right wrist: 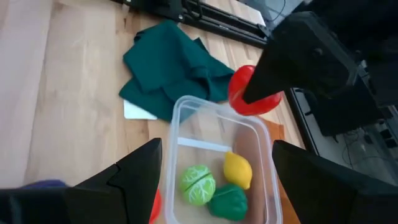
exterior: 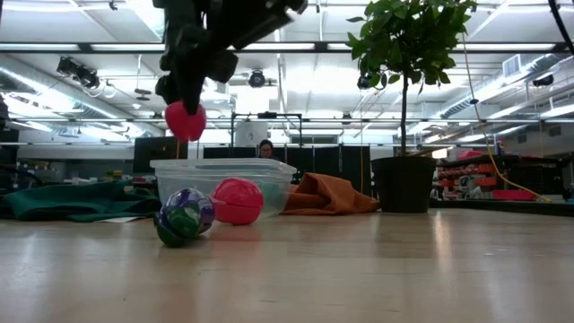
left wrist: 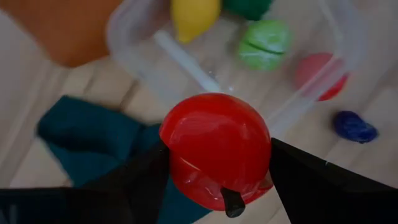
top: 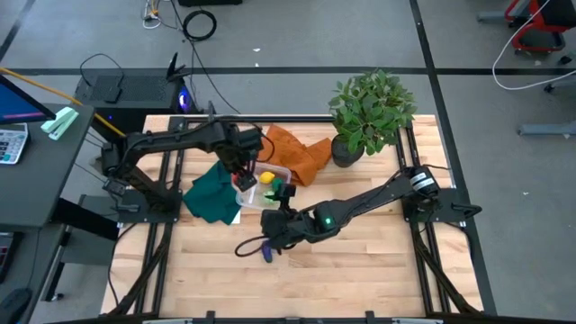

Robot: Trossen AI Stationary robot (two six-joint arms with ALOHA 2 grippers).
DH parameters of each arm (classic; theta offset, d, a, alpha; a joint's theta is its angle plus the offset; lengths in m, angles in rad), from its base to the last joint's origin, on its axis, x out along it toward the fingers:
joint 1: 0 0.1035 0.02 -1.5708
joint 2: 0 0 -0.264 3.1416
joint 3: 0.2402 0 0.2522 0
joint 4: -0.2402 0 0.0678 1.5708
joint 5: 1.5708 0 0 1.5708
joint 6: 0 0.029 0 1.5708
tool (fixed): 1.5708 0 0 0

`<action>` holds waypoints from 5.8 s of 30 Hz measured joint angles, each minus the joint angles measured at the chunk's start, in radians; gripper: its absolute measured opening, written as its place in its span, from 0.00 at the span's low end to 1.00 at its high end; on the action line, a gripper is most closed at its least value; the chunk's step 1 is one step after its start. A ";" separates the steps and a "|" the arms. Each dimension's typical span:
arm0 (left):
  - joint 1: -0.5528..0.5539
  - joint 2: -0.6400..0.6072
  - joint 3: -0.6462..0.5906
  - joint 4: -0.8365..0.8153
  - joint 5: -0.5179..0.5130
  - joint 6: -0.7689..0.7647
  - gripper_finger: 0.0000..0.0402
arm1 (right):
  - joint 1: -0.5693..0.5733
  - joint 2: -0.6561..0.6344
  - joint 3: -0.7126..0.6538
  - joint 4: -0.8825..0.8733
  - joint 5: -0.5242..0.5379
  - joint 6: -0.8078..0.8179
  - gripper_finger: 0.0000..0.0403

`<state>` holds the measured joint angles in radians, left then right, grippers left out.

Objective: Pick and placing Produce into tupperware
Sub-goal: Put the red apple into the transparent bin, then put the purple eggplant into the transparent bin

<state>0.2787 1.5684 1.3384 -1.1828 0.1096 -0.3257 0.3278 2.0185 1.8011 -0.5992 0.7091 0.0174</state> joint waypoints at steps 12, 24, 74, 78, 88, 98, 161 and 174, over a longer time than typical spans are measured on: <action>-0.083 0.000 0.000 0.095 0.007 -0.012 0.65 | 0.018 0.006 -0.011 -0.151 0.008 0.115 0.66; -0.098 0.001 0.000 0.153 0.008 -0.006 0.66 | 0.116 -0.020 -0.147 -0.146 0.134 0.240 0.66; -0.087 0.273 -0.004 0.252 -0.084 0.087 0.66 | 0.173 -0.403 -0.700 0.310 0.190 0.485 0.66; -0.087 0.280 -0.004 0.270 -0.091 0.086 0.67 | 0.173 -0.402 -0.700 0.310 0.189 0.484 0.66; -0.093 0.278 -0.004 0.290 -0.098 0.084 0.72 | 0.173 -0.402 -0.700 0.310 0.186 0.485 0.66; -0.093 0.277 -0.004 0.287 -0.098 0.086 0.84 | 0.173 -0.402 -0.700 0.310 0.186 0.485 0.66; -0.800 0.102 -0.003 0.382 -0.476 -0.927 0.85 | 0.327 -0.402 -0.699 0.361 -0.353 0.267 0.66; -0.793 0.246 -0.003 0.427 -0.460 -1.141 0.85 | 0.334 -0.402 -0.751 0.452 -0.281 0.177 0.66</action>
<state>-0.5144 1.8149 1.3354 -0.7555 -0.3504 -1.4669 0.6621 1.6165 1.0503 -0.1475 0.4280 0.1947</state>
